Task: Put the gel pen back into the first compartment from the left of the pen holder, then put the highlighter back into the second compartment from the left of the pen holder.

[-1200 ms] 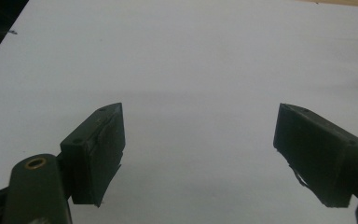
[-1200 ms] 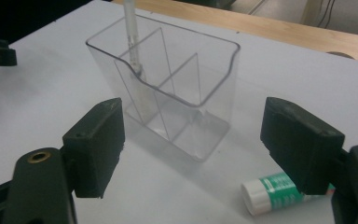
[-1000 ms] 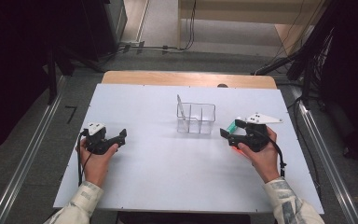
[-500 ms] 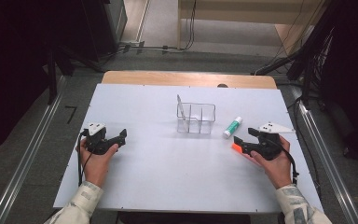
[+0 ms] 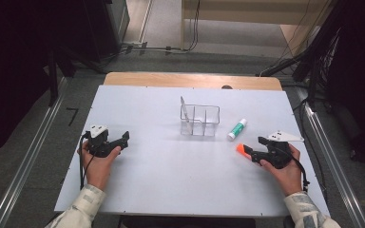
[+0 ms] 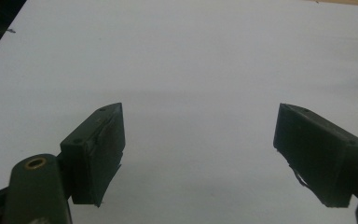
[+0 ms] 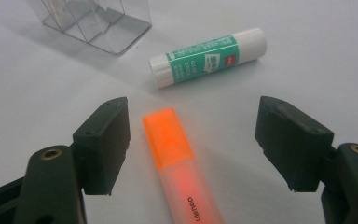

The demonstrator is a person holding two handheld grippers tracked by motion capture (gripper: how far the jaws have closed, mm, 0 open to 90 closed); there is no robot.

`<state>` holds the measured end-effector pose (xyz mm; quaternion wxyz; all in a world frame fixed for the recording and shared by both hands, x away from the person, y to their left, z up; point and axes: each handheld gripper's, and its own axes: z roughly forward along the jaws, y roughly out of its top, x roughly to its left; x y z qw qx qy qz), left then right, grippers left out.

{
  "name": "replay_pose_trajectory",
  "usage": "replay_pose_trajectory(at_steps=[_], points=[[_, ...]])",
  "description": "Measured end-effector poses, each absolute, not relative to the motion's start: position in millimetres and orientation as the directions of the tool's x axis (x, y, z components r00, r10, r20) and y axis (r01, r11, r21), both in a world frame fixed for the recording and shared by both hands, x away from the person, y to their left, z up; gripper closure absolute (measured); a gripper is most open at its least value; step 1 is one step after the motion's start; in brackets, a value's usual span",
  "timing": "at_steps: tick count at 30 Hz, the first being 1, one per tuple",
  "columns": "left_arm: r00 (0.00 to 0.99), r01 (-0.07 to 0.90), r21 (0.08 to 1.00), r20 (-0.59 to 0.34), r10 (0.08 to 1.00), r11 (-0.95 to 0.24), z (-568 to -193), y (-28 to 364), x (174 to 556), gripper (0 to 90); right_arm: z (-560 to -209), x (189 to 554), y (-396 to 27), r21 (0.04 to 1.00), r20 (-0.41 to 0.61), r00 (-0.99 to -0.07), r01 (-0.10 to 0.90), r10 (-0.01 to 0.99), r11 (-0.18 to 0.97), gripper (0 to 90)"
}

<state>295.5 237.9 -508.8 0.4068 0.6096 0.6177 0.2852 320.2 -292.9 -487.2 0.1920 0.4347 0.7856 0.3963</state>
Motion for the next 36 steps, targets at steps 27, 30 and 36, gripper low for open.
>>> replay_pose_trajectory(at_steps=[27, 30, 36], points=[[0.077, 0.52, 0.848, -0.159, 0.984, 0.096, -508, 239, 294, 17.0, -501, 322, -286, 0.743, -0.011, -0.566, 0.547, 0.825, 0.385, 26.2], [0.078, 0.52, 0.849, -0.158, 0.984, 0.095, -508, 238, 294, 17.0, -504, 322, -284, 0.736, -0.021, -0.569, 0.547, 0.822, 0.398, 26.9], [0.075, 0.521, 0.848, -0.159, 0.984, 0.097, -508, 239, 294, 17.0, -506, 324, -285, 0.733, -0.015, -0.57, 0.552, 0.821, 0.397, 28.7]])
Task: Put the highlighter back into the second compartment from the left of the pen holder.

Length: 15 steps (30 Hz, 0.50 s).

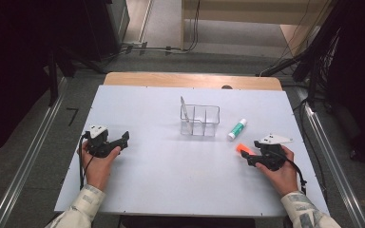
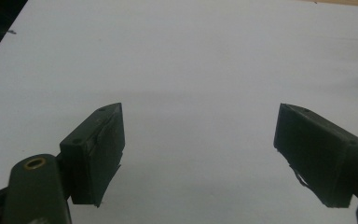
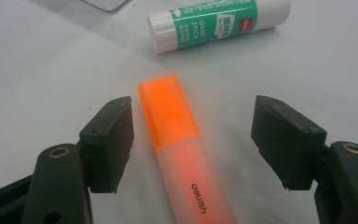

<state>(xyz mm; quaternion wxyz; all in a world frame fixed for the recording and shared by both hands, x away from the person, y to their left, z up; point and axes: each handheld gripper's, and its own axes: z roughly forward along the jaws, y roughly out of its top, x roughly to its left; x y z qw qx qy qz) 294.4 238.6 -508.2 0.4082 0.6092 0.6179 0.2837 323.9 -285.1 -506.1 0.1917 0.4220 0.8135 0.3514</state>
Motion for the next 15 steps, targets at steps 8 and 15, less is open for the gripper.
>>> replay_pose_trajectory(at_steps=[8, 15], points=[[0.079, 0.522, 0.848, -0.158, 0.984, 0.094, -508.3, 238.3, 294.4, 17.0, -509.3, 326.0, -286.5, 0.729, -0.013, -0.572, 0.556, 0.82, 0.4, 32.4], [0.081, 0.522, 0.848, -0.158, 0.984, 0.093, -508.4, 237.9, 294.5, 17.0, -512.7, 325.9, -282.9, 0.722, -0.033, -0.594, 0.542, 0.804, 0.43, 39.0]])
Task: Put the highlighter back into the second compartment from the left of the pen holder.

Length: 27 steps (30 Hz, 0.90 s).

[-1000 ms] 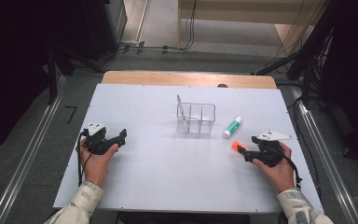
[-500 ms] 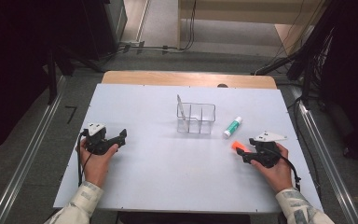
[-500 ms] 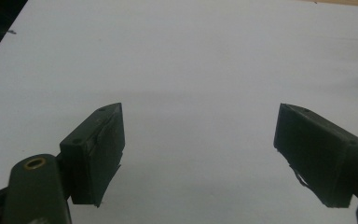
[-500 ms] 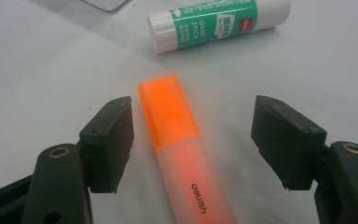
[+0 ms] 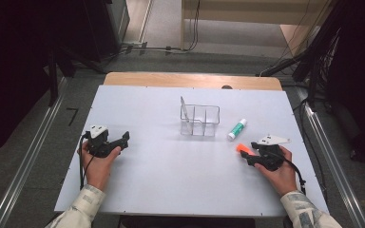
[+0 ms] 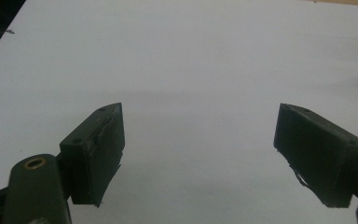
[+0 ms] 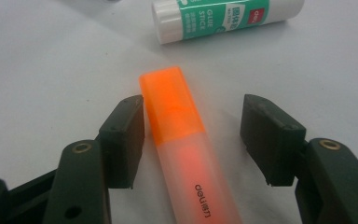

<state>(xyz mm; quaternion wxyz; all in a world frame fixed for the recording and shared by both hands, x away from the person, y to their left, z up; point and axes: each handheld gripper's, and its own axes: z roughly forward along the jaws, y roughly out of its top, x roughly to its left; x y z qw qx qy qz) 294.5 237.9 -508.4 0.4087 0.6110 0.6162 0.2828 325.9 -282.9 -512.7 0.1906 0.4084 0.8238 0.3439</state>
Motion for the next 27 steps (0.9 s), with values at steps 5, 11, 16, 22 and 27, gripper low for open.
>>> replay_pose_trajectory(at_steps=[5, 11, 16, 22, 27], points=[[0.081, 0.521, 0.849, -0.158, 0.984, 0.093, -508.9, 237.3, 295.0, 17.0, -513.2, 325.4, -280.8, 0.726, -0.038, -0.608, 0.528, 0.793, 0.44, 49.3], [0.081, 0.521, 0.848, -0.158, 0.984, 0.093, -508.8, 237.3, 294.9, 17.0, -512.9, 324.7, -280.3, 0.728, -0.029, -0.627, 0.52, 0.779, 0.446, 63.0], [0.081, 0.521, 0.849, -0.158, 0.984, 0.093, -508.9, 237.3, 295.0, 17.0, -512.6, 324.8, -280.4, 0.727, -0.025, -0.628, 0.523, 0.778, 0.445, 64.6], [0.08, 0.521, 0.848, -0.159, 0.984, 0.095, -508.6, 237.5, 294.9, 17.0, -511.3, 325.2, -280.5, 0.726, -0.014, -0.62, 0.533, 0.785, 0.434, 64.9], [0.078, 0.522, 0.847, -0.158, 0.984, 0.095, -509.0, 237.6, 295.2, 17.0, -506.3, 325.2, -282.7, 0.748, 0.004, -0.612, 0.527, 0.791, 0.404, 64.9]])
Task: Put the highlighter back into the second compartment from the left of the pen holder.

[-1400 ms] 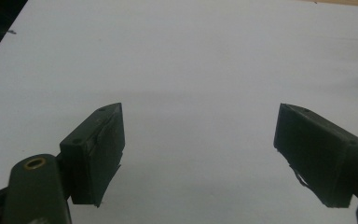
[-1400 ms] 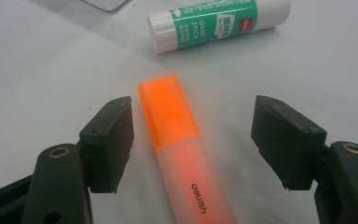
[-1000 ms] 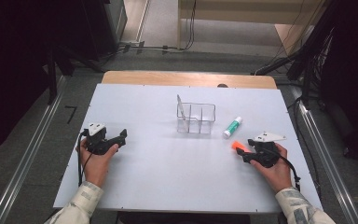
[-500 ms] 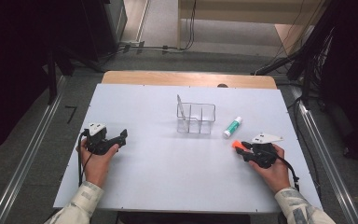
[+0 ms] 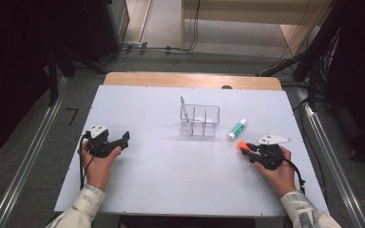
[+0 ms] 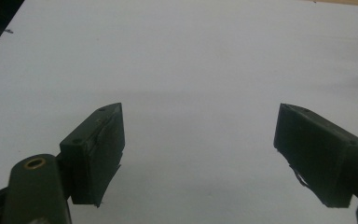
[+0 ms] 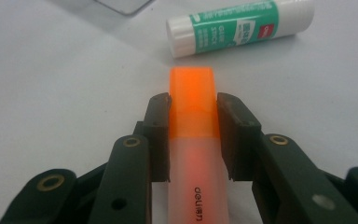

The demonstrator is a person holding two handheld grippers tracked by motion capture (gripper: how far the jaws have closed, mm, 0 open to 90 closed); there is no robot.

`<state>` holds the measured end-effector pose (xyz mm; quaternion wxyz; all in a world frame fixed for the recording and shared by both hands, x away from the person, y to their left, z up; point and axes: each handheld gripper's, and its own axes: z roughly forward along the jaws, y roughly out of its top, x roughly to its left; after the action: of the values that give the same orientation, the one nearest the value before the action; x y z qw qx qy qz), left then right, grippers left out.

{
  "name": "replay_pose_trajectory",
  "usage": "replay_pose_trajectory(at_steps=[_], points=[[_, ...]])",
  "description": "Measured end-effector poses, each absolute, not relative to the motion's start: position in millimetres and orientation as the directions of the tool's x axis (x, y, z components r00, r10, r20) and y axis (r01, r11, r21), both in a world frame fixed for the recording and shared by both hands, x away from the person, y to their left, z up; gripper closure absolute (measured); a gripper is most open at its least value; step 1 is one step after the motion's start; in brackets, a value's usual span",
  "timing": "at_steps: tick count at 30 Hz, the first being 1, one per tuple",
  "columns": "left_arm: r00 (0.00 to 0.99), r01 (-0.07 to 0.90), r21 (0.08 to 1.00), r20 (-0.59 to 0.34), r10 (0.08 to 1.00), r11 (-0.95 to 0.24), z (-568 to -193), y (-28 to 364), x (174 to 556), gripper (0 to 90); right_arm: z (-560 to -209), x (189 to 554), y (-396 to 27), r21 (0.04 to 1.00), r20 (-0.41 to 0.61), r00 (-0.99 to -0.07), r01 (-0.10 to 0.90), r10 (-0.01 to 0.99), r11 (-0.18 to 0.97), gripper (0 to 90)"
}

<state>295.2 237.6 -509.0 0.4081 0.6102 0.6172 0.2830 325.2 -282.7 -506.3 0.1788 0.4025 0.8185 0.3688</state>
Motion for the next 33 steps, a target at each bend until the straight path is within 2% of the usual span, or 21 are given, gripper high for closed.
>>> replay_pose_trajectory(at_steps=[16, 33], points=[[0.077, 0.521, 0.848, -0.16, 0.984, 0.098, -509, 237, 295, 17.0, -482, 325, -272, 0.801, 0.027, -0.616, 0.485, 0.787, 0.352, 64.9], [0.075, 0.524, 0.846, -0.163, 0.984, 0.101, -509, 238, 296, 17.0, -450, 338, -233, 0.85, 0.033, -0.662, 0.413, 0.749, 0.327, 64.9]])
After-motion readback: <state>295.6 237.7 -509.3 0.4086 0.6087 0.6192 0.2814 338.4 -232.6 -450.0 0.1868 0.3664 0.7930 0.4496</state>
